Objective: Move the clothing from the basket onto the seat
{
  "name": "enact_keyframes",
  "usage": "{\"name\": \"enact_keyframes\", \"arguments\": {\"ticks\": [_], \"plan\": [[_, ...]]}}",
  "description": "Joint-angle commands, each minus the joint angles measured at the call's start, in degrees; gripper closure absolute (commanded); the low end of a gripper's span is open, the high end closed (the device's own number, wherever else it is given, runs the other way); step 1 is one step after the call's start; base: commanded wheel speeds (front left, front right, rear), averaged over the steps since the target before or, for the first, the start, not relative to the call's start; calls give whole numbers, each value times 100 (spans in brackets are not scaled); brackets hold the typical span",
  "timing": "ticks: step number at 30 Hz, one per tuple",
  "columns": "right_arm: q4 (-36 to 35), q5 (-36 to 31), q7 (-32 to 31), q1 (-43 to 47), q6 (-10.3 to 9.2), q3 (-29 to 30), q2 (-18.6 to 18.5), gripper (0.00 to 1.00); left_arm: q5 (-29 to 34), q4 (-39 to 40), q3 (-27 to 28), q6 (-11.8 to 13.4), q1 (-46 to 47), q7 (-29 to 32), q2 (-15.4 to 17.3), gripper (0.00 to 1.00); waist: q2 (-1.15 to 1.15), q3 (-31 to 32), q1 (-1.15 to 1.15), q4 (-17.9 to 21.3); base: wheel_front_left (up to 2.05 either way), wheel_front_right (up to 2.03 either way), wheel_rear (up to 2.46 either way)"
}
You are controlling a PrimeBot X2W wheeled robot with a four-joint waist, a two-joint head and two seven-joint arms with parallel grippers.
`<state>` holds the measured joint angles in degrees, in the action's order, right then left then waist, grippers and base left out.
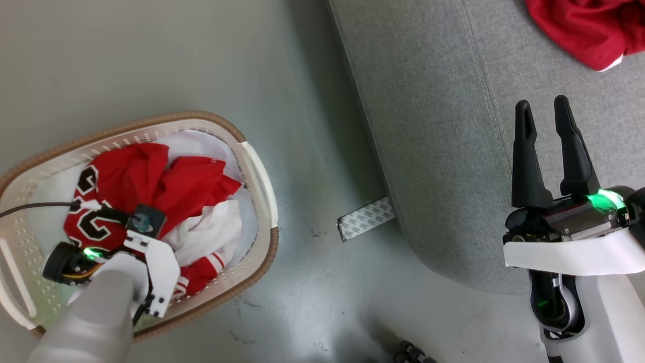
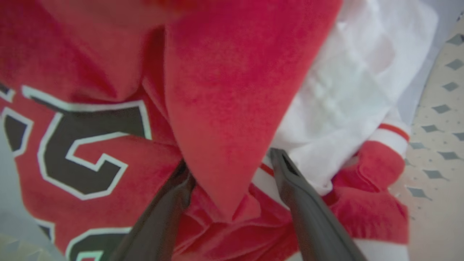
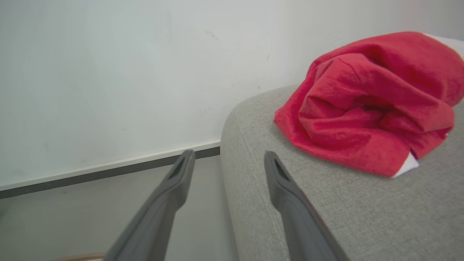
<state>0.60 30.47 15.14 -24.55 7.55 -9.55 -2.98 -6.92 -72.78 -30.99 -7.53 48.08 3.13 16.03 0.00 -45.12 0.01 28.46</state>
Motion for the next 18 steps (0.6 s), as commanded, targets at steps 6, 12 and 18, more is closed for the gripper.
{"name": "enact_keyframes", "arguments": {"ticks": [6, 12, 18], "plan": [[54, 54, 0, -73, -13, 21, 13, 0, -191, -61, -121, 10, 54, 9, 66, 38, 0, -25, -1, 45, 0, 0, 0], [138, -110, 0, -34, -13, 62, 10, 0, -375, -63, -232, 10, -93, -209, -124, 100, 0, 269, -1, -68, 0, 0, 0], [242, -385, -1, 119, -13, 178, 7, 0, -712, 1, -293, 10, -354, -738, -499, 100, 0, 1036, -1, -357, 0, 0, 0]]}}
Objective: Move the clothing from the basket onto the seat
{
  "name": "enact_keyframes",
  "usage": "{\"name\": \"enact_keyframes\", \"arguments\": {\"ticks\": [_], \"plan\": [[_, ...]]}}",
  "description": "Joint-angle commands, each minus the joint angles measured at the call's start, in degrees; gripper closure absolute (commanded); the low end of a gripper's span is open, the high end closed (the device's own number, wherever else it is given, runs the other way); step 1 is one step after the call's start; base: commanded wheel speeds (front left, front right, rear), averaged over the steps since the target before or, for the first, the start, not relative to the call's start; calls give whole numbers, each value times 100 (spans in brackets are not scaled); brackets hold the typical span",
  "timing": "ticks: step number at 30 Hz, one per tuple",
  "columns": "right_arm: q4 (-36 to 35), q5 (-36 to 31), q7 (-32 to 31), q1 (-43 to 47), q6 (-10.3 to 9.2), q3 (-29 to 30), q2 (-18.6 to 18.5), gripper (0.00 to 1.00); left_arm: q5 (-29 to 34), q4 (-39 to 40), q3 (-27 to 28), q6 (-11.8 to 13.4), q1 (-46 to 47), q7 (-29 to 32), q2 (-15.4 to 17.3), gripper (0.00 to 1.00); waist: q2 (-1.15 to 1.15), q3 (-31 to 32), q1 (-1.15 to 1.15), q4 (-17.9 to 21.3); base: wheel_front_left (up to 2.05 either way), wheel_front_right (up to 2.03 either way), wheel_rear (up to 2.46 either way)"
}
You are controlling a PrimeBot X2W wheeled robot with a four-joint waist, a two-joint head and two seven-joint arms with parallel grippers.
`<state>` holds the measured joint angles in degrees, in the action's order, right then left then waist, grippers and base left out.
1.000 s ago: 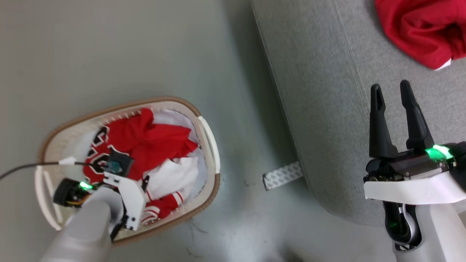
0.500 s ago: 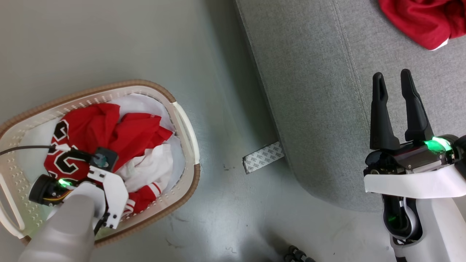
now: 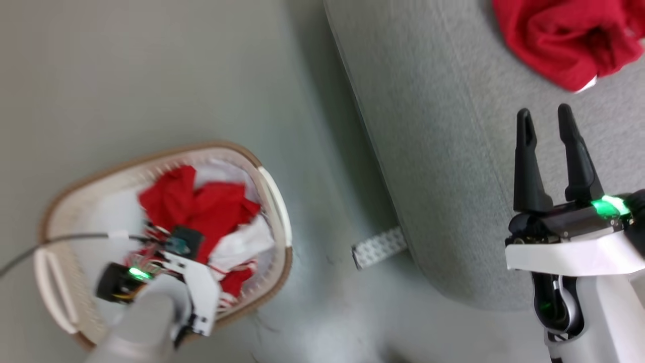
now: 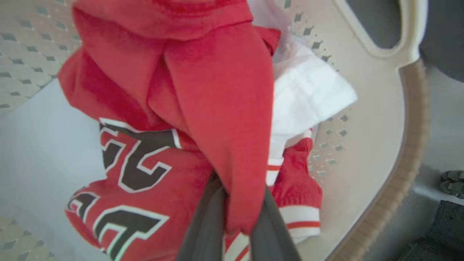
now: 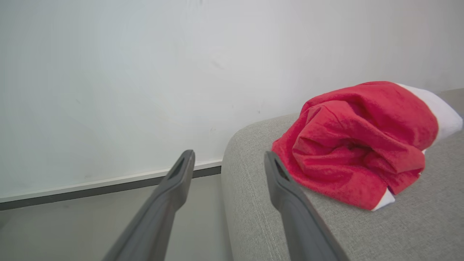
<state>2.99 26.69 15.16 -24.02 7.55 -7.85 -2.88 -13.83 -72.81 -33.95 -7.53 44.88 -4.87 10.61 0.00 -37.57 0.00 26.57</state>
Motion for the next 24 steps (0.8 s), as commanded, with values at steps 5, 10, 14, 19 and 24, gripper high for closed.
{"name": "enact_keyframes", "arguments": {"ticks": [5, 10, 14, 19, 24], "plan": [[144, -230, -2, 238, -13, 28, -6, 0, -317, 134, -76, 10, -300, -555, -271, 100, 0, 1096, 0, -446, 0, 0, 0], [282, -376, -2, 469, -13, 65, -41, 0, -639, 361, -228, 10, -524, -880, -451, 100, 0, 1833, 0, -688, 0, 0, 0], [380, -387, -2, 679, -13, 45, -114, 0, -880, 659, -360, 10, -708, -993, -521, 100, 0, 2338, 0, -874, 0, 0, 0], [475, -356, -2, 899, -13, -51, -163, 0, -1173, 1301, -253, 10, -923, -1032, -460, 100, 0, 2813, 0, -1053, 0, 0, 0], [552, -323, -2, 1103, -13, -99, -178, 0, -1182, 2161, 25, 9, -1238, -1028, -357, 100, 0, 3145, 0, -1227, 0, 0, 0]]}}
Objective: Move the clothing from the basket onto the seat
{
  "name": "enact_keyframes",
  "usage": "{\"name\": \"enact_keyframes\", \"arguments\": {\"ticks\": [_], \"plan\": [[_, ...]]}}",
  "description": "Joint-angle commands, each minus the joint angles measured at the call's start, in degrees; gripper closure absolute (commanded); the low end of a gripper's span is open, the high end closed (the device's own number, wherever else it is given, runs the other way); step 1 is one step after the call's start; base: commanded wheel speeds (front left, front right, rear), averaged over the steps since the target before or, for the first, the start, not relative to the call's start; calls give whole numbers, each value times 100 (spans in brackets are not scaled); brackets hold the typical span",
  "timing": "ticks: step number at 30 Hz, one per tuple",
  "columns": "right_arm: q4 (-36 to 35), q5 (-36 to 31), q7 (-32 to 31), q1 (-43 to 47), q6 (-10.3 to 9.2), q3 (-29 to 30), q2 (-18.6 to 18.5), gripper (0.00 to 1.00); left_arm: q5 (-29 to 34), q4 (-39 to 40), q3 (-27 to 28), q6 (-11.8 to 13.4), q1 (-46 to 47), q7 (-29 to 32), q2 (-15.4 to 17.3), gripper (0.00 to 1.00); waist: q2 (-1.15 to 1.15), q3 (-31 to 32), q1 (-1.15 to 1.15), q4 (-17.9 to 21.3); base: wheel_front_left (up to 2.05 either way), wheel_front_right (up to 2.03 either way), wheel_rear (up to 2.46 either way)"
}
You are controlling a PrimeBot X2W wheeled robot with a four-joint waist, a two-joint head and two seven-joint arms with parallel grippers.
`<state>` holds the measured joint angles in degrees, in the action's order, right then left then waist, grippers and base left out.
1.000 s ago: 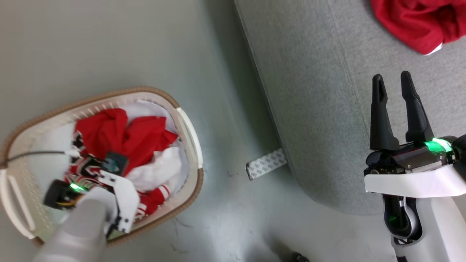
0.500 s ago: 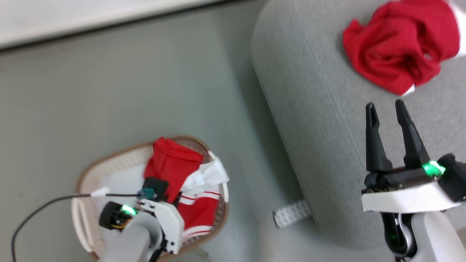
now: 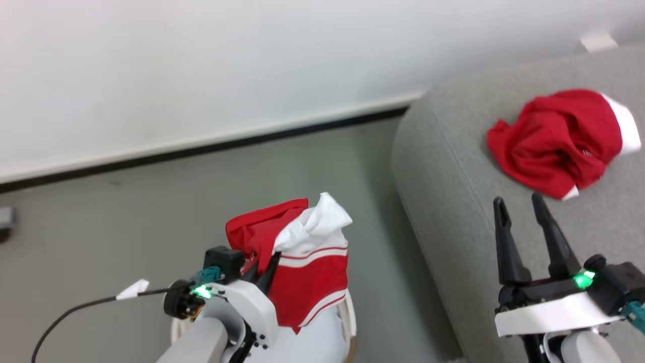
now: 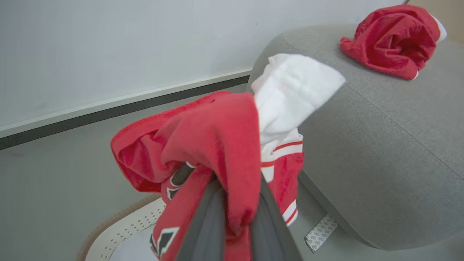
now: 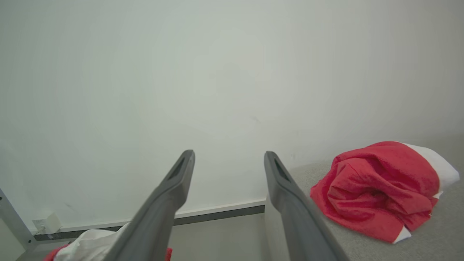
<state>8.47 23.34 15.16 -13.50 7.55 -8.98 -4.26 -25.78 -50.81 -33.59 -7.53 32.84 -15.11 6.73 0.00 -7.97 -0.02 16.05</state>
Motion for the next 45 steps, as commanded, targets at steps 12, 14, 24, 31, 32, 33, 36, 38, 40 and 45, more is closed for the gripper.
{"name": "enact_keyframes", "arguments": {"ticks": [12, 14, 24, 31, 32, 33, 36, 38, 40, 45], "plan": [[211, 81, -3, 358, -13, -418, -69, 0, 334, 1522, 411, 17, -353, -4, 66, 100, 0, 698, 2, -555, 0, 0, 0], [241, 97, -3, 373, -13, -516, -78, 0, 389, 1712, 411, 20, -336, -5, 72, 100, 0, 746, 2, -615, 0, 0, 0], [417, 195, -3, 421, -13, -826, -128, 0, 245, 2457, 386, 36, -209, 134, 78, 100, 0, 912, 2, -814, 0, 0, 0], [519, 248, -3, 435, -13, -981, -161, 0, 162, 2899, 374, 135, -343, 293, 143, 100, 0, 904, 2, -873, 0, 0, 0], [531, 257, -3, 433, -13, -996, -171, 0, 150, 2937, 370, 148, -362, 319, 148, 100, 0, 899, 2, -883, 0, 0, 0], [554, 265, -3, 429, -13, -1013, -183, 0, 140, 2971, 364, 146, -382, 328, 154, 100, 0, 895, 2, -894, 0, 0, 0], [632, 282, -3, 369, -13, -1099, -227, 0, 141, 3050, 342, 155, -413, 363, 172, 100, 0, 883, 2, -926, 0, 0, 0], [724, 300, -3, 286, -13, -1206, -282, 0, 136, 3093, 313, 172, -443, 380, 170, 100, 0, 878, 2, -949, 0, 0, 0], [885, 326, -3, 205, -13, -1327, -350, 0, 133, 3135, 276, 178, -469, 390, 153, 100, 0, 879, 2, -984, 0, 0, 0], [1193, 448, -3, -42, -13, -1576, -477, 0, 128, 3212, 194, 183, -512, 411, 107, 100, 0, 880, 2, -1074, 0, 0, 0]]}}
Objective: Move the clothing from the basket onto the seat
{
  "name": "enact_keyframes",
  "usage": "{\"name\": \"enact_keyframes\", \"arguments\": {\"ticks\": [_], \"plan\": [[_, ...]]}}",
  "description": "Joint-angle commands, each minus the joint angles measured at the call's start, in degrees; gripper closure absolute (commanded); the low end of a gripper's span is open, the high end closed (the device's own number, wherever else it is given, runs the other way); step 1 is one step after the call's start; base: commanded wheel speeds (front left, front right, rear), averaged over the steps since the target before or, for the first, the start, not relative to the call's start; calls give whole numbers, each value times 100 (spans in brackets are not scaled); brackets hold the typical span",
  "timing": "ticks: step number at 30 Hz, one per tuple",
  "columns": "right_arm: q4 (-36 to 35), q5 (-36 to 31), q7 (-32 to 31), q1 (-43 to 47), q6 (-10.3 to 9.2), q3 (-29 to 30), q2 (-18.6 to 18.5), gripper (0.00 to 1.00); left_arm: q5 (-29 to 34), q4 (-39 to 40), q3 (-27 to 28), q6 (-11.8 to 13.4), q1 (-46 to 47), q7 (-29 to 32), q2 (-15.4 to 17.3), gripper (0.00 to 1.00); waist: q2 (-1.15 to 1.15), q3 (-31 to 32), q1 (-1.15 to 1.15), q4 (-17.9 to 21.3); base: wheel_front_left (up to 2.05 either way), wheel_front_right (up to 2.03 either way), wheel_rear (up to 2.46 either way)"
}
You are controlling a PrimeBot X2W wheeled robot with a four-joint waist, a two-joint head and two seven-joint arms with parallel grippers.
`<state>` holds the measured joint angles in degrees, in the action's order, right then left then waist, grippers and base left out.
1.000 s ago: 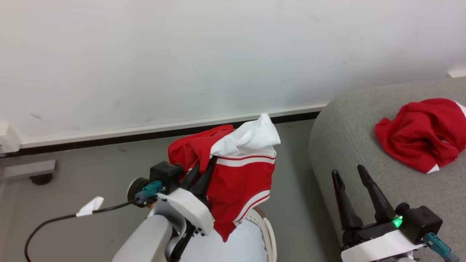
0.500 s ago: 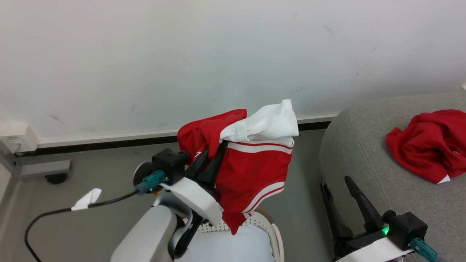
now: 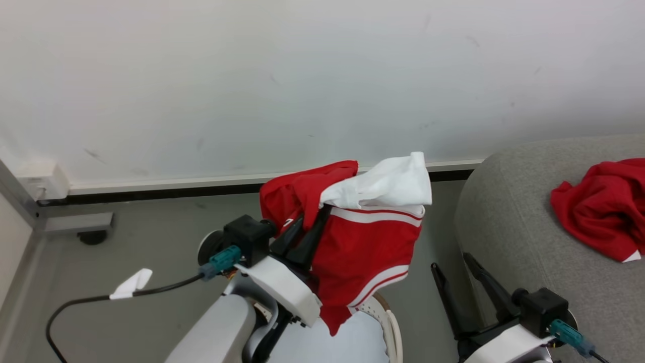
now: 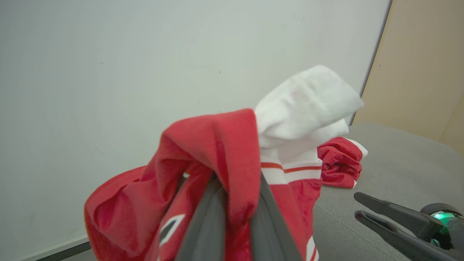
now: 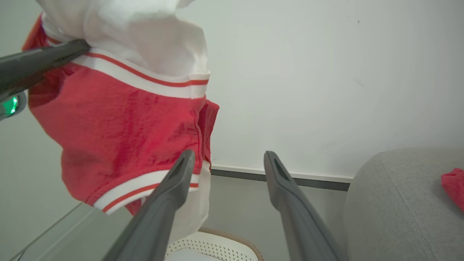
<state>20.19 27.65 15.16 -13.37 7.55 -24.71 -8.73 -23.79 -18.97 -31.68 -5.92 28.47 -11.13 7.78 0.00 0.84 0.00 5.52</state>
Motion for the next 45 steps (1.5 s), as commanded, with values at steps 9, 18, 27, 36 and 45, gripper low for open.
{"name": "enact_keyframes", "arguments": {"ticks": [9, 18, 27, 36, 45], "plan": [[575, 1326, -157, -903, -13, -1265, -479, 0, -81, 136, -327, -25, -151, 40, -152, 100, 0, -12, 0, -319, 0, 0, 0], [507, 2421, -233, -1745, -13, -3010, -1089, 0, -128, 157, -595, -48, -194, 84, -261, 100, 0, -1, 0, -648, 0, 0, 0], [830, 3132, -34, -2299, -13, -4049, -1101, 0, -215, 182, -757, -50, -233, 84, -308, 100, 0, 39, 0, -913, 0, 0, 0], [1019, 3315, 3, -2578, -13, -4387, -999, 100, -263, 164, -810, -18, -253, 96, -305, 100, 0, 86, 0, -1020, 0, 0, 0], [941, 3242, 5, -2445, -13, -4217, -1033, 100, -320, 120, -798, 43, -273, 52, -256, 100, 0, 70, 0, -955, 0, 0, 0]]}}
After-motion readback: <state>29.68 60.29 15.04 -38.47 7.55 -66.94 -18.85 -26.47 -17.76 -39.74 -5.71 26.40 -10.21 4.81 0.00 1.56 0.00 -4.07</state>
